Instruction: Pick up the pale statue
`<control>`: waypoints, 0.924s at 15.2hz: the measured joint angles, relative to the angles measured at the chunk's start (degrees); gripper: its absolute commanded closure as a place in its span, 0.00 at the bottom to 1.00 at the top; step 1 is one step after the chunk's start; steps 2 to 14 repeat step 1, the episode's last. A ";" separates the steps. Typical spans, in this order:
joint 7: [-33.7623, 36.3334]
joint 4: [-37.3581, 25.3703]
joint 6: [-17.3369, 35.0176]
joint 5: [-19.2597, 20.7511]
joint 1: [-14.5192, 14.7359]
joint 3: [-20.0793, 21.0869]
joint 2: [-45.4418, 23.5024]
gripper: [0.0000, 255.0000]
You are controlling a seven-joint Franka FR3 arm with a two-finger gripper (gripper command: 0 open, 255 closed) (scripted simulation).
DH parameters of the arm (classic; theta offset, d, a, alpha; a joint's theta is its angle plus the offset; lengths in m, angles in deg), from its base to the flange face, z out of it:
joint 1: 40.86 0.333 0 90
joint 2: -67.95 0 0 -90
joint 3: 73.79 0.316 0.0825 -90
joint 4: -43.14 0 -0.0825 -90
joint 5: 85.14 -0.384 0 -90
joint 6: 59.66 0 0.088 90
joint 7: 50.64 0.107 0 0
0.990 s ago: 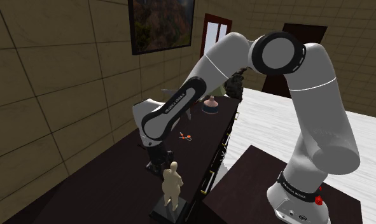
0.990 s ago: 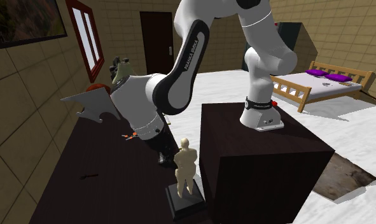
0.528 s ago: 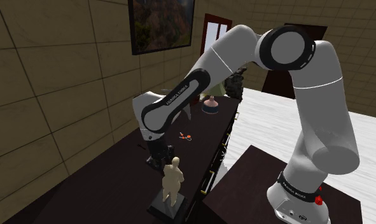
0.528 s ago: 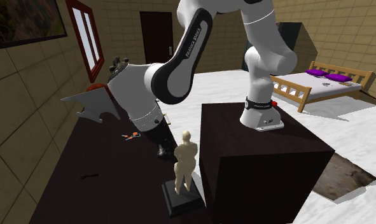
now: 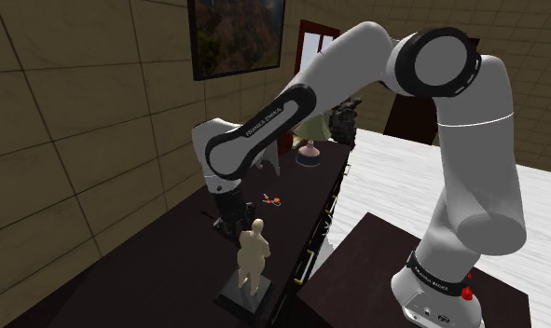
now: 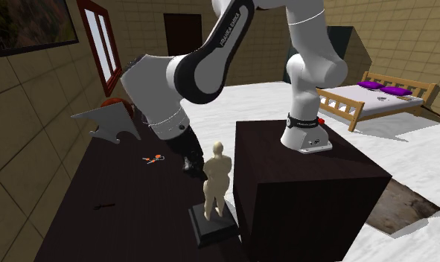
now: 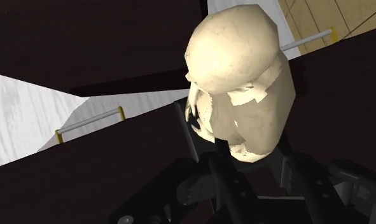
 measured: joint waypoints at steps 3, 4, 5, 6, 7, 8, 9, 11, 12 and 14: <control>-0.05 -0.08 -0.40 -0.07 -0.07 0.03 0.32 1.00; -0.05 -0.08 -0.40 -0.07 -0.07 0.03 0.32 1.00; -0.05 -0.08 -0.40 -0.07 -0.07 0.03 0.32 1.00; -0.05 -0.08 -0.40 -0.07 -0.07 0.03 0.32 1.00; -0.05 -0.08 -0.40 -0.07 -0.07 0.03 0.32 1.00; -0.05 -0.08 -0.40 -0.07 -0.07 0.03 0.32 1.00; -0.05 -0.08 -0.40 -0.07 -0.07 0.03 0.32 1.00; -0.05 -0.08 -0.40 -0.07 -0.07 0.03 0.32 1.00; -0.05 -0.08 -0.40 -0.07 -0.07 0.03 0.32 1.00; -0.05 -0.08 -0.40 -0.07 -0.07 0.03 0.32 1.00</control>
